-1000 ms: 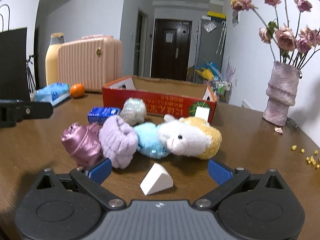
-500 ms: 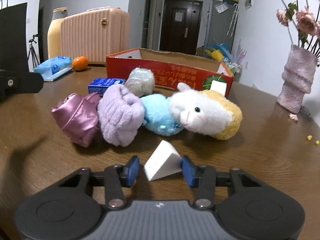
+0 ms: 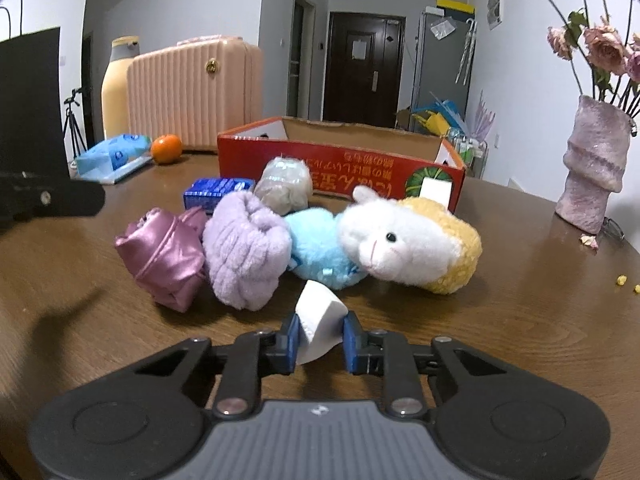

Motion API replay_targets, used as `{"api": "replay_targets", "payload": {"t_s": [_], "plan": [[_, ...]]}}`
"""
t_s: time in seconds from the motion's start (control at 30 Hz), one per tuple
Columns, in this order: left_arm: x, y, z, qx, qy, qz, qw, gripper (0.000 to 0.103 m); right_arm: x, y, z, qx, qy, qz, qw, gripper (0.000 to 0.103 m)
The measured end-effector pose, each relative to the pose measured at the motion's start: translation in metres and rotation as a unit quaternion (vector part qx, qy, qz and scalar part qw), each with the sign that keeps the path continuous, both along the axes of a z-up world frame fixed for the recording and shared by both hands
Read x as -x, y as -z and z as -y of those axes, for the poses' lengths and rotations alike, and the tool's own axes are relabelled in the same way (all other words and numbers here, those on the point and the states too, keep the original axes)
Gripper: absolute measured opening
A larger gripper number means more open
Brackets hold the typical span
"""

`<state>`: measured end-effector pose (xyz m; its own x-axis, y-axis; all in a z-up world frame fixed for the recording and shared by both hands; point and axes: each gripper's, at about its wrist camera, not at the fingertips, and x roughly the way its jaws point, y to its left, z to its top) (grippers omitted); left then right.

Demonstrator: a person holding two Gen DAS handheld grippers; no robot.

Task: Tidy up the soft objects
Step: 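Close the right gripper on the white triangular foam piece, then close the left gripper on the pink satin scrunchie while the right gripper holds the foam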

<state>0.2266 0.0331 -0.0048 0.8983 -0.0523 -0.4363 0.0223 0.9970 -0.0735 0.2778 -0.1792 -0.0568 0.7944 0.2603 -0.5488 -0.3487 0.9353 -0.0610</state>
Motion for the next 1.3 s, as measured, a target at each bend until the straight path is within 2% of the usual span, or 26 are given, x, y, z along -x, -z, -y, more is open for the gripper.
{"api": "replay_targets", "payload": {"t_s": [0.2, 0.53, 0.63, 0.77, 1.07, 1.13, 1.3], "plan": [[-0.009, 0.005, 0.004, 0.002, 0.003, -0.015, 0.9999, 0.103, 0.002, -0.009, 0.011, -0.018, 0.018, 0.020, 0.999, 0.022], [-0.042, 0.020, 0.029, -0.017, 0.024, -0.054, 0.9981, 0.103, 0.000, -0.018, 0.029, -0.041, 0.043, 0.033, 0.998, 0.022], [-0.054, 0.024, 0.032, -0.029, 0.009, -0.067, 0.9973, 0.103, 0.000, -0.018, 0.034, -0.043, 0.048, 0.035, 0.997, 0.022], [-0.066, 0.027, 0.030, -0.025, -0.003, -0.079, 0.9965, 0.103, -0.003, -0.019, 0.043, -0.044, 0.060, 0.034, 0.997, 0.023], [-0.077, 0.036, 0.021, -0.021, -0.009, -0.107, 0.9940, 0.093, -0.005, -0.017, 0.044, -0.043, 0.061, 0.031, 0.997, 0.023], [-0.078, 0.038, 0.022, -0.027, -0.010, -0.114, 0.9931, 0.087, -0.006, -0.017, 0.045, -0.043, 0.060, 0.031, 0.997, 0.023], [-0.078, 0.040, 0.018, -0.019, -0.011, -0.119, 0.9927, 0.080, -0.004, -0.017, 0.044, -0.044, 0.057, 0.032, 0.997, 0.023]]}}
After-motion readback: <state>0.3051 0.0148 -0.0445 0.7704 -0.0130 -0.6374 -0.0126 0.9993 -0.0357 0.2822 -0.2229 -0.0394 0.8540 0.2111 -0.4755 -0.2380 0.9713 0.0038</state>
